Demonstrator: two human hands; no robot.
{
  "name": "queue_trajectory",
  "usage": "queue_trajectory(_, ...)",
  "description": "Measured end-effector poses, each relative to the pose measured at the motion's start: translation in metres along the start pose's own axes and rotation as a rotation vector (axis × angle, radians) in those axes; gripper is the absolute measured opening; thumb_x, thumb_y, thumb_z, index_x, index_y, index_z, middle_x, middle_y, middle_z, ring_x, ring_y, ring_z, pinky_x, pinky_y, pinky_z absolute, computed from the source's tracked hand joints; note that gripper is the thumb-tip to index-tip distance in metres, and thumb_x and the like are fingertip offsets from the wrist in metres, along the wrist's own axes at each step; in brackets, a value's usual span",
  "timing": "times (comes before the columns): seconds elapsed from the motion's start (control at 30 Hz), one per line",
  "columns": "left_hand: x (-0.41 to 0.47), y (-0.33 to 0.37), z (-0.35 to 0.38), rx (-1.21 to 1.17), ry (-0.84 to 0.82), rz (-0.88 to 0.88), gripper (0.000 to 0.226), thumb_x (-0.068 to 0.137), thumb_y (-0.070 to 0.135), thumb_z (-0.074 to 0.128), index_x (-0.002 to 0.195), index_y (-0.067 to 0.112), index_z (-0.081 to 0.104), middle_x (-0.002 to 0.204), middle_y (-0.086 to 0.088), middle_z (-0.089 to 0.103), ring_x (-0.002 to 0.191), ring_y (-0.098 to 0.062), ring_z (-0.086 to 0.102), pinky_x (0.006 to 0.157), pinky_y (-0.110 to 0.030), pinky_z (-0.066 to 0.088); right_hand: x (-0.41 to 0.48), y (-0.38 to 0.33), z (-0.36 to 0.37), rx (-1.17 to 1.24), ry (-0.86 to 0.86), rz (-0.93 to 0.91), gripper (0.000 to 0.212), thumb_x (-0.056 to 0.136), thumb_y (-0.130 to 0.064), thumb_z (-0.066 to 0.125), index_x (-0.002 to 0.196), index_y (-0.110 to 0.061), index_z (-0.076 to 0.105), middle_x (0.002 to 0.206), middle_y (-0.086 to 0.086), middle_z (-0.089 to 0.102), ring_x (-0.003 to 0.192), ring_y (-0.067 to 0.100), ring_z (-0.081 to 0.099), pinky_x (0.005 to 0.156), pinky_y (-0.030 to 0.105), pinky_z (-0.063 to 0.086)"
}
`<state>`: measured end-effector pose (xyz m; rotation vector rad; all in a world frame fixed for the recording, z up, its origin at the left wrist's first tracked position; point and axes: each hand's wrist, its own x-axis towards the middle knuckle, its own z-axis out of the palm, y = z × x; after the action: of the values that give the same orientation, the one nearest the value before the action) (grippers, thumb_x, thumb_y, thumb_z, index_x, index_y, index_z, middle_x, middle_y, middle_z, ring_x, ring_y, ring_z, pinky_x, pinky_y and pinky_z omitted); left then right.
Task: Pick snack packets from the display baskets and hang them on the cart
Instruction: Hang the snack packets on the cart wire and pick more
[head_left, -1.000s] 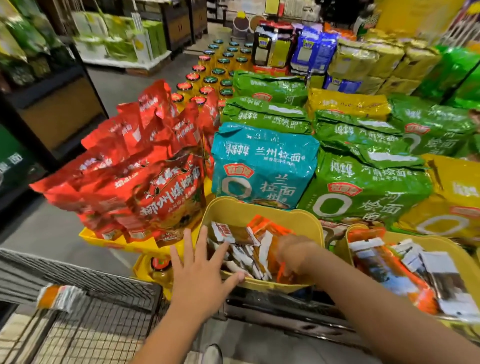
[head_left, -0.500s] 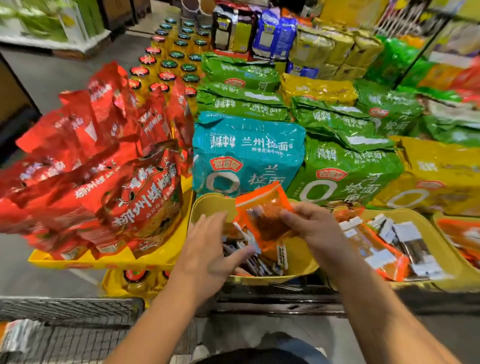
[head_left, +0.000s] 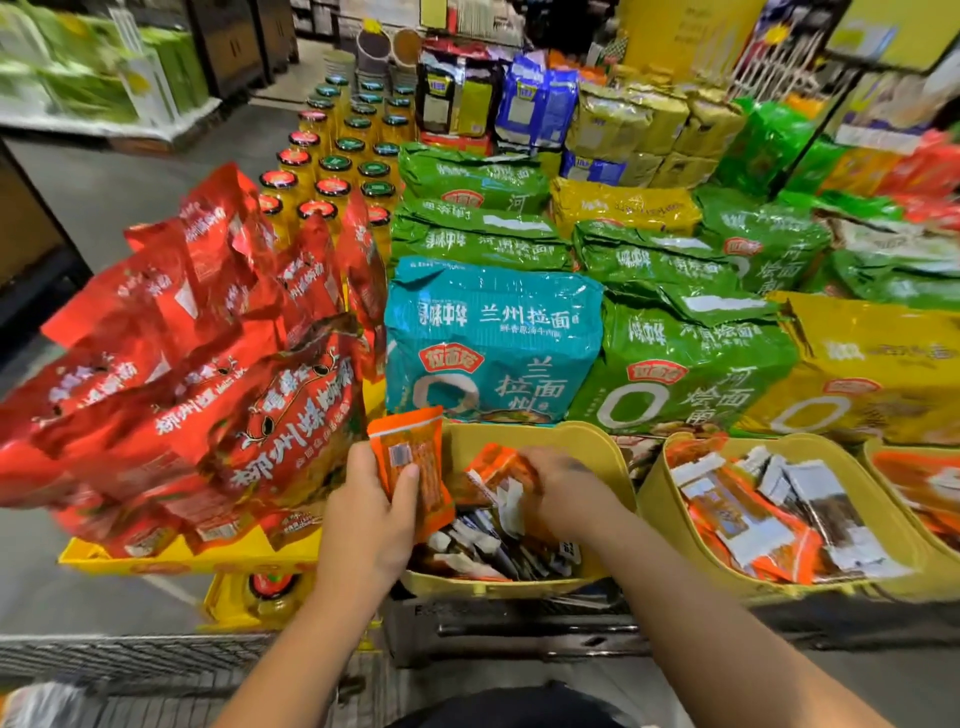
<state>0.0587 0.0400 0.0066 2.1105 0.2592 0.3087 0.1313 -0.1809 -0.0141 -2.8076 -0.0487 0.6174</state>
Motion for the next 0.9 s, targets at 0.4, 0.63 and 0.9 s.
queue_trajectory(0.4, -0.006, -0.003, 0.005, 0.058, 0.016, 0.074, 0.019, 0.099, 0.028, 0.06, 0.104, 0.023, 0.042, 0.089, -0.007, 0.068, 0.075, -0.038, 0.067, 0.055, -0.041, 0.048, 0.027, -0.014, 0.005, -0.192, -0.053, -0.05, 0.024, 0.103, -0.03, 0.055, 0.122, -0.018, 0.063, 0.126, 0.005, 0.051, 0.117, 0.025, 0.051, 0.092, 0.027, 0.039)
queue_trajectory(0.63, -0.002, 0.001, -0.007, -0.199, 0.011, -0.077, 0.012, 0.101, 0.024, 0.059, 0.098, 0.029, 0.049, 0.09, 0.01, 0.062, 0.077, -0.002, 0.06, 0.061, -0.023, 0.042, -0.017, 0.016, -0.015, 0.019, 0.433, -0.304, 0.018, 0.1, -0.028, 0.057, 0.093, -0.021, 0.071, 0.092, -0.006, 0.065, 0.089, 0.015, 0.057, 0.075, 0.033, 0.047)
queue_trajectory(0.9, 0.011, 0.004, -0.009, -0.281, 0.01, -0.114, 0.009, 0.102, 0.024, 0.057, 0.104, 0.031, 0.051, 0.099, 0.005, 0.066, 0.091, -0.013, 0.064, 0.08, -0.041, 0.051, -0.035, 0.031, -0.053, 0.534, 0.277, -0.251, 0.024, 0.097, -0.022, 0.065, 0.073, -0.021, 0.066, 0.067, -0.011, 0.063, 0.063, 0.004, 0.056, 0.062, 0.031, 0.046)
